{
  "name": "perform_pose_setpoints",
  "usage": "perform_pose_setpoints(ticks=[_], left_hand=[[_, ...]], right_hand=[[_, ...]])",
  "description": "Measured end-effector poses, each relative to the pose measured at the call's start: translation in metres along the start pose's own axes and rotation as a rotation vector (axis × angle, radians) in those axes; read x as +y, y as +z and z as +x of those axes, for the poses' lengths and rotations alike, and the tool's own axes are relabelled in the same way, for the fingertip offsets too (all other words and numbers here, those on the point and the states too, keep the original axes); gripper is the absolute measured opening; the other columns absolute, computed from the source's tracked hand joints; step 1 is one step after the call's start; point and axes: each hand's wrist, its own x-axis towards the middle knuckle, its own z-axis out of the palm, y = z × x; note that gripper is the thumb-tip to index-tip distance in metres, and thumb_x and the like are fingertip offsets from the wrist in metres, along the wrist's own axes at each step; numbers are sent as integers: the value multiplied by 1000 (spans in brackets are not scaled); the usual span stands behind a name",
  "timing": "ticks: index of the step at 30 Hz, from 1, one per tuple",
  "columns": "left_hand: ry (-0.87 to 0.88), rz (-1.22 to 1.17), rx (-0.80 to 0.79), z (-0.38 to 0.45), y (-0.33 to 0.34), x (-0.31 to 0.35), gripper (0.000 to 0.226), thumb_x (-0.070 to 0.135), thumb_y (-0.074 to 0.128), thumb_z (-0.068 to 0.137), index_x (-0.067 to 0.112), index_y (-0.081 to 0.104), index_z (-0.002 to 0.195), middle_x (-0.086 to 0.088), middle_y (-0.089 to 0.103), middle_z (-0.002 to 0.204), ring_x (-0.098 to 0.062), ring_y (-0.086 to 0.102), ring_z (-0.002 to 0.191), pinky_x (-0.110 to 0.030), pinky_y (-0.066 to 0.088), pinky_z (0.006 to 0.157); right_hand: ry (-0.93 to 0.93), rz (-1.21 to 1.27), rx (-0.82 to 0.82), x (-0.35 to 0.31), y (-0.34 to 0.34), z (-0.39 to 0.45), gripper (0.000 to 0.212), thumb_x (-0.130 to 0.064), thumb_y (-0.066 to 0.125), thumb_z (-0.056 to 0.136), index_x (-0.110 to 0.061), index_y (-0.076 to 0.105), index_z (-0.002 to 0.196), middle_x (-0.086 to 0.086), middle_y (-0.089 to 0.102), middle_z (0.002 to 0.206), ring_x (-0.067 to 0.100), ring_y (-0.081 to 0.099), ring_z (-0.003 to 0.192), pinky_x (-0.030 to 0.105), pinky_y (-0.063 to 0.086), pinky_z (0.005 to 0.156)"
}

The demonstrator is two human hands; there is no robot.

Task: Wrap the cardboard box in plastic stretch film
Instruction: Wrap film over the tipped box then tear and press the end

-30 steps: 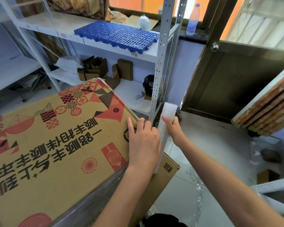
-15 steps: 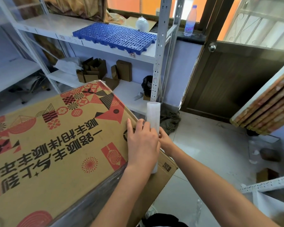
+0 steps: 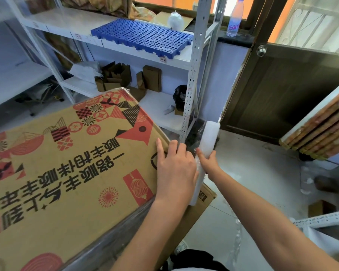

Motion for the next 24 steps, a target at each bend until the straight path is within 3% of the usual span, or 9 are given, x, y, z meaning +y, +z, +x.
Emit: perform_pose_setpoints(ticks=[3,10,17,24], left_hand=[[-4,-7,47,-3,-4,-2,31,33,40,93,13,57,109,-5,50,120,-26,29,130,-54,4,116],[5,-23,23,-6,-8,3,30,32,38,95,13,54,113,-4,46,125,-25,23,133,-54,-1,116],[-11,-15,46,-9,-14,-1,31,33,39,94,14,55,112,-3,48,122,-25,27,131,-54,2,115],[-3,-32,49,-13,-15,3,29,32,41,93,14,57,109,-3,49,120,-25,28,130,-54,2,116]], right_hand=[[90,105,106,-1,-9,8,74,-46,61,87,-9,22,138,13,42,126,30,47,110,48,43,97],[109,98,133,-8,-14,18,73,-47,61,87,-8,22,135,15,41,130,26,45,99,42,43,86],[209,111,196,-8,-22,26,77,-49,59,88,-7,19,139,18,38,136,38,44,120,53,42,99],[185,67,246,-16,-31,32,78,-47,58,89,-6,16,140,18,35,139,38,43,122,49,40,99]])
